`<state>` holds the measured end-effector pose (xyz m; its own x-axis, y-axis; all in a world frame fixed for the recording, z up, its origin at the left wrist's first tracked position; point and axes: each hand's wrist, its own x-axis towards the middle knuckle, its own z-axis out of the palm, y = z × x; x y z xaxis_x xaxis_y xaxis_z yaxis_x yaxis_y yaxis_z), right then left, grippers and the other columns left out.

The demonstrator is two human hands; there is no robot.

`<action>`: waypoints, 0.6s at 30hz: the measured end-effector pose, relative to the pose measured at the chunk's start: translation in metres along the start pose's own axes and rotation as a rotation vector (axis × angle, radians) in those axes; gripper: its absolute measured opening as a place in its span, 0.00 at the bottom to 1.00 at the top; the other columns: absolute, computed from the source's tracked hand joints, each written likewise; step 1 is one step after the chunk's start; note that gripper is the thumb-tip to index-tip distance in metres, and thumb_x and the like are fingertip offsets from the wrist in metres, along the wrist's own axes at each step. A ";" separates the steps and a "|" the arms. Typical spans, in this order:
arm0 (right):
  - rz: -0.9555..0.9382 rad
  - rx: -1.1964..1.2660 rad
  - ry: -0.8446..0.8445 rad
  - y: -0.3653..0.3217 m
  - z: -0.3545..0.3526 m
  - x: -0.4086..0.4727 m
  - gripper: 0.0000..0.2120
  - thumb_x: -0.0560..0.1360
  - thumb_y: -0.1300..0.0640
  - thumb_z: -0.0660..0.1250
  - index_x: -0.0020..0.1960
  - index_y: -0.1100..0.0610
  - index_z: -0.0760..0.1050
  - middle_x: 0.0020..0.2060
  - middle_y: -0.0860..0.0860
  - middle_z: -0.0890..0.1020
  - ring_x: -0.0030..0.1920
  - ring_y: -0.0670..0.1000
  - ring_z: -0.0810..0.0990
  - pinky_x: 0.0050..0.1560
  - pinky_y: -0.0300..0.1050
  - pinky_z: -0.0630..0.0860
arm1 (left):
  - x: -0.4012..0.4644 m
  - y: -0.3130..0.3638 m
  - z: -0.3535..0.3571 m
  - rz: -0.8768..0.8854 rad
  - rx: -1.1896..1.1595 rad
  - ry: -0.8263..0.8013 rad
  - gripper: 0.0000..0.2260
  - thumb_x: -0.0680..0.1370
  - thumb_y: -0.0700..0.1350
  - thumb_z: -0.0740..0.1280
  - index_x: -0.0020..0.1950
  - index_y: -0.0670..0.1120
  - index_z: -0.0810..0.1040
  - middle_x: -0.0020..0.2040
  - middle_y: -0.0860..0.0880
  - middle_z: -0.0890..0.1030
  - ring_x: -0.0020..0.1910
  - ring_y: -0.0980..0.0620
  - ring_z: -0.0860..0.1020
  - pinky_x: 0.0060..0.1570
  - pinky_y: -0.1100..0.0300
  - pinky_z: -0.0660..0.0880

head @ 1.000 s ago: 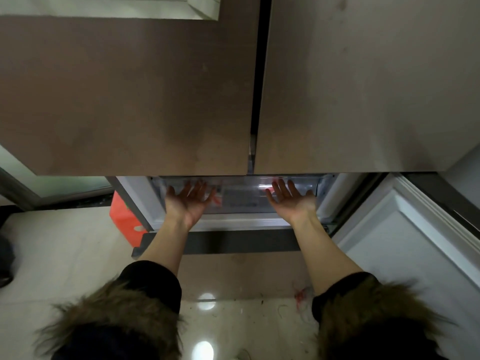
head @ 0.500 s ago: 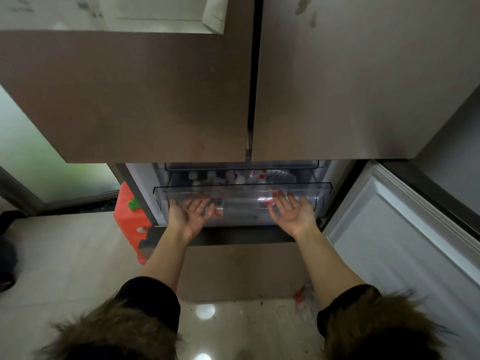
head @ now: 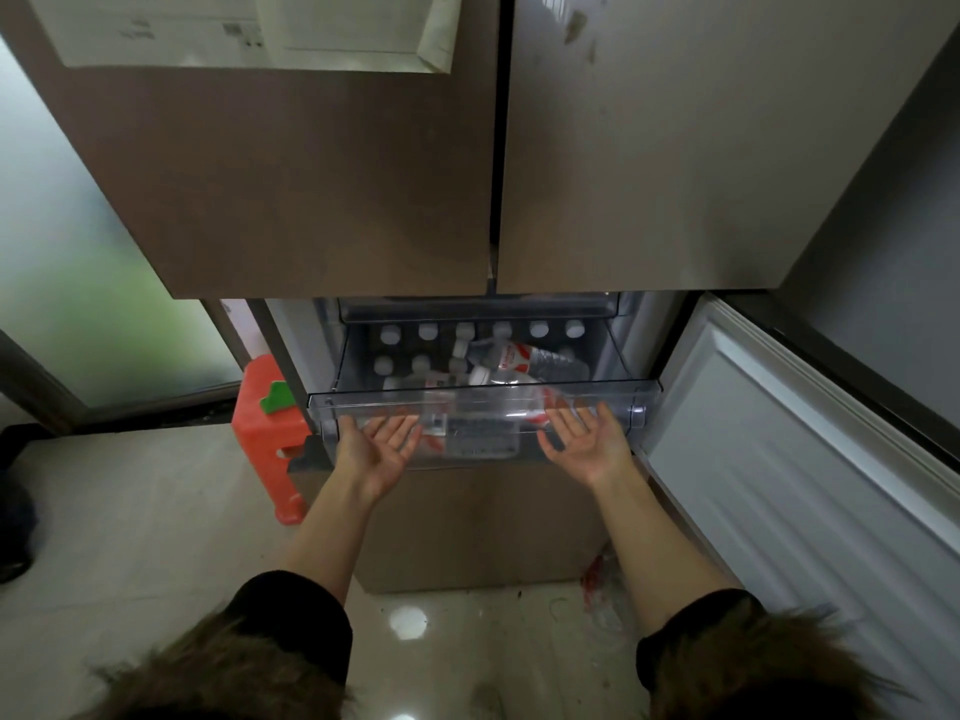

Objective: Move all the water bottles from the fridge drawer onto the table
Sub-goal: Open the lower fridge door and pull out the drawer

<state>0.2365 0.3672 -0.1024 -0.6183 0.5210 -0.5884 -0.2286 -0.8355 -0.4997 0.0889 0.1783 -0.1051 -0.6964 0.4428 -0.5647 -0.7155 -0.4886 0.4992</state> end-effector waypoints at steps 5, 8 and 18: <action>-0.003 -0.021 0.021 0.007 -0.011 -0.017 0.22 0.81 0.46 0.50 0.70 0.56 0.64 0.67 0.55 0.73 0.67 0.54 0.71 0.68 0.56 0.63 | -0.019 -0.005 -0.011 -0.004 0.032 -0.004 0.31 0.80 0.60 0.44 0.74 0.39 0.54 0.73 0.38 0.63 0.69 0.40 0.68 0.63 0.50 0.68; 0.001 -0.049 0.034 0.009 -0.019 -0.028 0.21 0.81 0.46 0.51 0.67 0.56 0.68 0.66 0.55 0.74 0.66 0.54 0.72 0.68 0.55 0.63 | -0.031 -0.009 -0.020 -0.011 0.045 0.019 0.31 0.80 0.60 0.44 0.72 0.38 0.58 0.72 0.37 0.64 0.68 0.40 0.68 0.63 0.50 0.68; 0.022 -0.031 0.037 0.021 -0.045 -0.054 0.19 0.79 0.43 0.53 0.57 0.56 0.72 0.62 0.55 0.77 0.58 0.54 0.76 0.59 0.51 0.69 | -0.062 -0.021 -0.046 -0.050 0.025 0.010 0.32 0.79 0.62 0.44 0.71 0.38 0.60 0.70 0.36 0.66 0.67 0.39 0.70 0.62 0.49 0.69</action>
<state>0.2992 0.3291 -0.1097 -0.5948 0.5090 -0.6222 -0.1911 -0.8413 -0.5056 0.1492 0.1266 -0.1106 -0.6593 0.4587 -0.5957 -0.7506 -0.4474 0.4862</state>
